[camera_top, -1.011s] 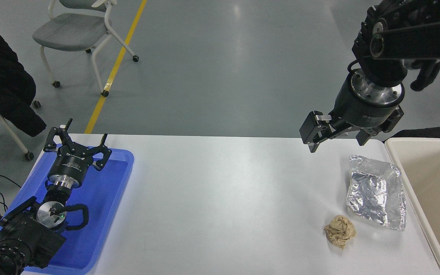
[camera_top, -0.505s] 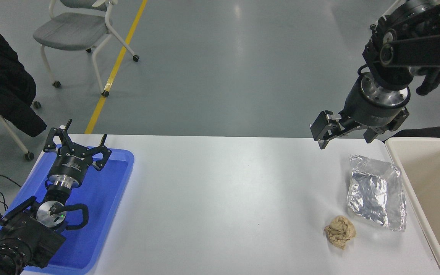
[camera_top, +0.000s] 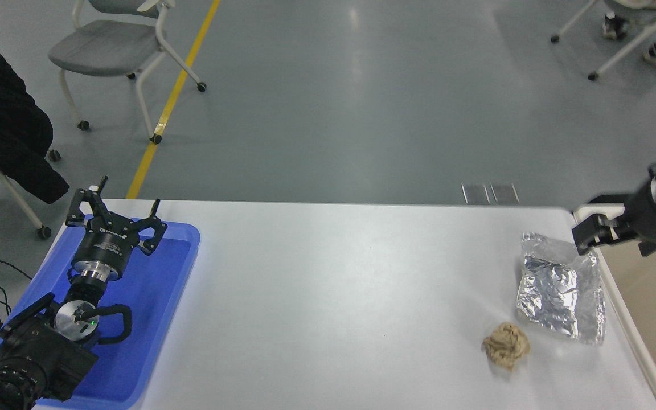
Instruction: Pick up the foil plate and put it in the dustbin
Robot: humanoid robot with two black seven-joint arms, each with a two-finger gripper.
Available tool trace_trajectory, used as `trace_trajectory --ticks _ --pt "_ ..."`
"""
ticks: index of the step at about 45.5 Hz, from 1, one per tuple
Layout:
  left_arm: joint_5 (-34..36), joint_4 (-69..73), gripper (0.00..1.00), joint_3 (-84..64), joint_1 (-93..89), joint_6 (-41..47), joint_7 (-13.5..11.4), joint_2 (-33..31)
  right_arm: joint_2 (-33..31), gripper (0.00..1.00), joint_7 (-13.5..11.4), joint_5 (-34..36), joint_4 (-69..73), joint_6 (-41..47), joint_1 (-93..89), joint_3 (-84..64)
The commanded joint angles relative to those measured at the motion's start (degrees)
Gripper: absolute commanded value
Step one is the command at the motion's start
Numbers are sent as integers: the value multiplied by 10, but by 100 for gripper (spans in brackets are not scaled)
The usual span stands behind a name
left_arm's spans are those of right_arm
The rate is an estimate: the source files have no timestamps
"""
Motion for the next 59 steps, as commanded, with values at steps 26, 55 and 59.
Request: trace_trajectory --ticks 26,55,59 --pt "0 0 100 0 0 0 0 0 111 100 0 -40 -268 -196 -348 194" --pt "0 0 100 0 0 0 0 0 130 2 1 -34 -306 -213 -384 259" --pt "0 0 100 0 0 0 0 0 130 0 3 -34 -305 -213 -384 259"
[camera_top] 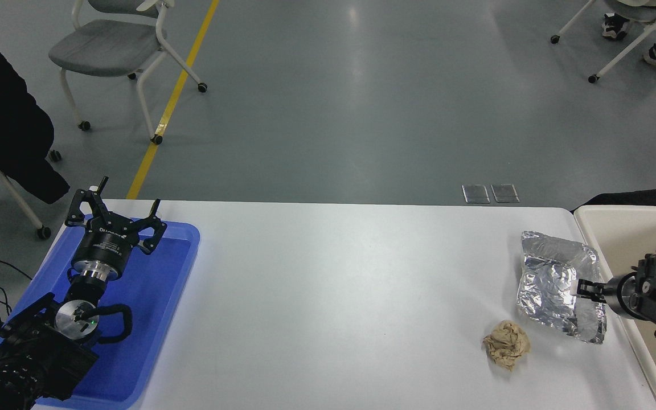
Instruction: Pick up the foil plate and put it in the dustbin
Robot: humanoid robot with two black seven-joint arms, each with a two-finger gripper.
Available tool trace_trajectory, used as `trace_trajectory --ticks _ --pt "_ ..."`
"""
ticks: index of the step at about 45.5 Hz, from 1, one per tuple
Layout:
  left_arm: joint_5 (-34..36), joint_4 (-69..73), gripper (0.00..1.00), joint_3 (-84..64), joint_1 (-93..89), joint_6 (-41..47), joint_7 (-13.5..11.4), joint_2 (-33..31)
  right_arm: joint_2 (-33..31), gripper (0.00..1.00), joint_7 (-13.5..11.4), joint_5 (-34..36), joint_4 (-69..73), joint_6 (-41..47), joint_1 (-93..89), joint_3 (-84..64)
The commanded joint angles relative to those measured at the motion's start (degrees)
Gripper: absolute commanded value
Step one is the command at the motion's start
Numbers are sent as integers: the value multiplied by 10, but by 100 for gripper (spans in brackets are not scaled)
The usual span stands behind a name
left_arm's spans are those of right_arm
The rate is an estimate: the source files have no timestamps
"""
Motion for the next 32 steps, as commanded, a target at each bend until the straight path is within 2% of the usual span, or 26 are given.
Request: trace_trajectory --ticks 1,18,32 --pt "0 0 100 0 -1 0 0 0 3 0 2 1 -5 -3 -6 7" --pt "0 0 100 0 -1 0 0 0 -8 0 3 6 17 12 35 1" --pt "0 -2 100 0 -1 0 1 -1 -129 0 -1 -3 152 91 201 -57"
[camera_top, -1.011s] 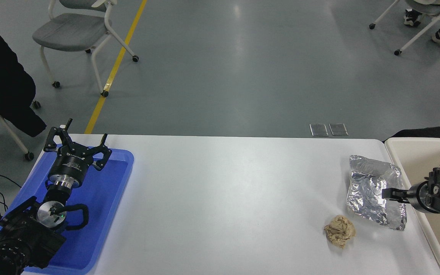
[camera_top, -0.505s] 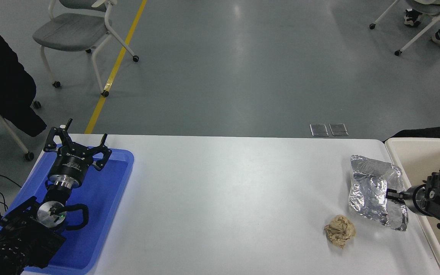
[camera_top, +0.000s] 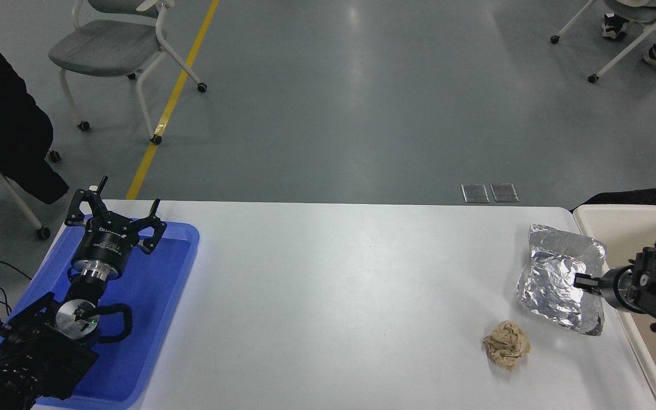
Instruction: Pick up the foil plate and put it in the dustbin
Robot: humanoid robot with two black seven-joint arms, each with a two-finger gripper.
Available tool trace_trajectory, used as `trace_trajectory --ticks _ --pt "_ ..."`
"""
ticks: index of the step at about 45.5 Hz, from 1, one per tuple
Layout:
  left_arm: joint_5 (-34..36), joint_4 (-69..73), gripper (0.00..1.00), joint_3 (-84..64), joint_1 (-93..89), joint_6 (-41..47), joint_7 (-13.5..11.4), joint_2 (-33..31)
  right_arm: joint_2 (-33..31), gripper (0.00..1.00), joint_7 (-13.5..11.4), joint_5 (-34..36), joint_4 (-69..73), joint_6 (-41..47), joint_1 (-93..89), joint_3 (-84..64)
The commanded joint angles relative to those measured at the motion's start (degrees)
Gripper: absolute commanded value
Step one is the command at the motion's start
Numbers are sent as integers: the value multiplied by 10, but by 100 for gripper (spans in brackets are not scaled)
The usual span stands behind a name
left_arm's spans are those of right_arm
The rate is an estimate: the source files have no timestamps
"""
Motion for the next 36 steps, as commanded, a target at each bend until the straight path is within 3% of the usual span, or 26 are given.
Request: trace_trajectory --ticks 1,13,25,36 --pt "0 0 100 0 0 0 0 0 -87 0 -3 -4 104 57 126 -50" --pt "0 0 100 0 0 0 0 -1 -171 0 -6 -9 273 162 370 -186" --pt "0 -1 100 0 0 0 0 -1 -148 0 -5 2 368 287 617 -322" --pt "0 0 100 0 0 0 0 0 -122 0 -6 13 372 288 688 -336"
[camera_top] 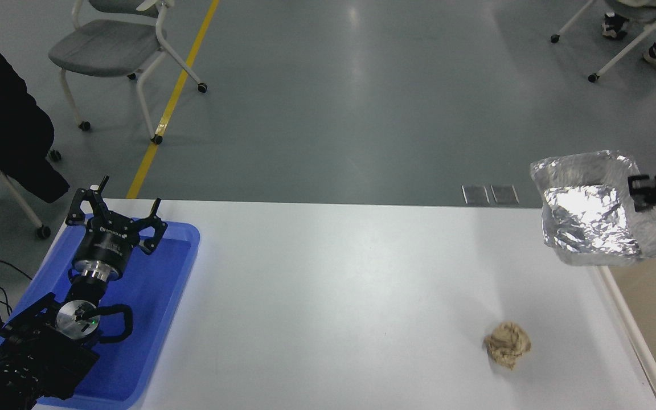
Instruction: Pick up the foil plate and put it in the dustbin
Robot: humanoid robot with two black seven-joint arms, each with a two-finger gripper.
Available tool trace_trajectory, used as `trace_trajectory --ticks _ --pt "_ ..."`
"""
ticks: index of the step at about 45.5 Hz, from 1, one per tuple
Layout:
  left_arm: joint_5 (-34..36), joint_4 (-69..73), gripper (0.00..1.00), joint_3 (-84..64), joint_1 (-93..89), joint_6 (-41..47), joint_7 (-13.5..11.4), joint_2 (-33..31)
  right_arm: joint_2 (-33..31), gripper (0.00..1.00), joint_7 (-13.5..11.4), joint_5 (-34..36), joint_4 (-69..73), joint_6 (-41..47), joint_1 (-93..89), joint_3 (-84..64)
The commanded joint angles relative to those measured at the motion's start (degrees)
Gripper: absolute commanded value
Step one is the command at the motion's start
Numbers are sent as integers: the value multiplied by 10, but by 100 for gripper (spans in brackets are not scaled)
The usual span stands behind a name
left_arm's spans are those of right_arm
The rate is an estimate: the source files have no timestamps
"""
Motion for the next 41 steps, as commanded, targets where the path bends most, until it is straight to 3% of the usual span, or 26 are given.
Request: trace_trajectory --ticks 1,14,20,27,41 --pt "0 -1 100 0 1 0 0 1 15 0 -1 11 34 33 109 -41" --pt "0 0 100 -1 1 0 0 1 14 0 -2 11 50 33 132 -51" --pt "0 0 100 -1 2 0 0 1 8 0 -19 9 49 33 132 -52" --pt "0 0 100 -1 2 0 0 1 -27 0 -22 -13 33 33 119 -68" --pt "0 0 100 -1 2 0 0 1 -157 0 -4 -229 -71 19 -20 -35"
